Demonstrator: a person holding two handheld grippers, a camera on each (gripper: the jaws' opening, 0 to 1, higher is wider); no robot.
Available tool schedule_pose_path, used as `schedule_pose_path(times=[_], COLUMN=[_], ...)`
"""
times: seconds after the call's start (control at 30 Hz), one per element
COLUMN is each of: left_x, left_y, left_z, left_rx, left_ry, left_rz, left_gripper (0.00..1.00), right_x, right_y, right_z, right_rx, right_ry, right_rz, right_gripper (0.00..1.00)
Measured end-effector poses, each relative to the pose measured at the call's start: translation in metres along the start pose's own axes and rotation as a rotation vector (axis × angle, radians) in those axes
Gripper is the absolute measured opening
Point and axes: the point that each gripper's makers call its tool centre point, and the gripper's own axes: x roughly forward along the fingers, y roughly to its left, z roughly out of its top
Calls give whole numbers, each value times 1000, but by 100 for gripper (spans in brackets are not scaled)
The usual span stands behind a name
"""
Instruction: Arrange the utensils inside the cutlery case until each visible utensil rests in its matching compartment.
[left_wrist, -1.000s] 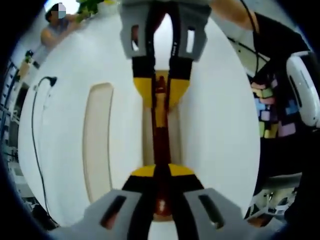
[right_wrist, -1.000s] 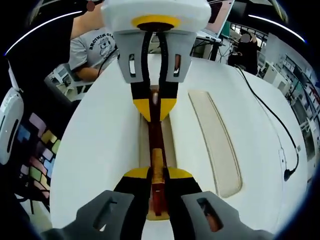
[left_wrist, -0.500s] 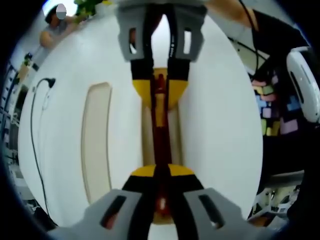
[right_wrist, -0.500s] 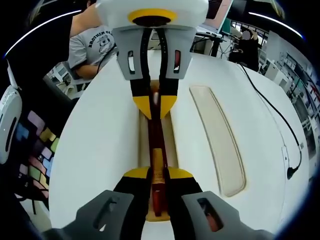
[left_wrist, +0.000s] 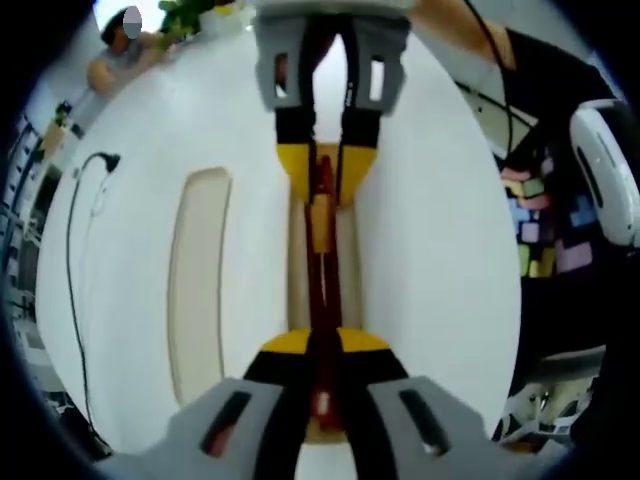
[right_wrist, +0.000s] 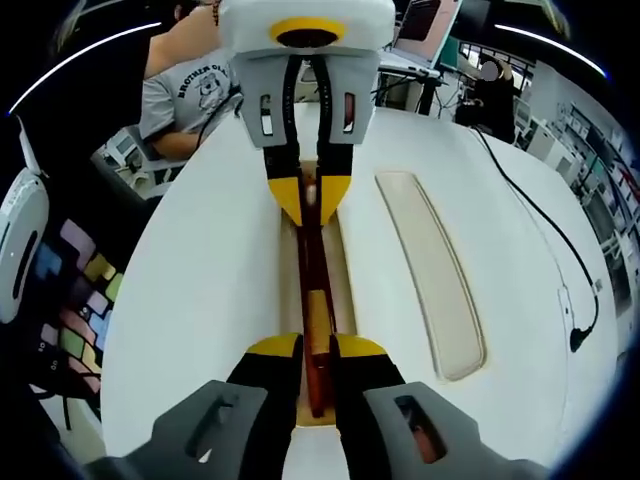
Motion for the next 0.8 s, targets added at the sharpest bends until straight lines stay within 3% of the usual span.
schedule_pose_path(times=[0.23, 0.5, 0.73, 0.8], left_x=[-12, -45, -66, -67], left_y=[8, 43, 81, 90], left_z=[2, 11, -9, -18], left_rx=[-55, -200, -403, -474], left_ry=[-75, -244, -316, -333], left_rz=[22, 149, 267, 273], left_gripper=[7, 8, 12, 13], right_x=[-16, -34, -48, -50], right_y=[-6, -22, -55, -62], right_z=[11, 15, 14, 12], right_rx=[19, 61, 164, 201], right_ry=[-79, -154, -239, -251], right_rz=[-43, -113, -226, -246], right_gripper=[10, 10, 10, 10])
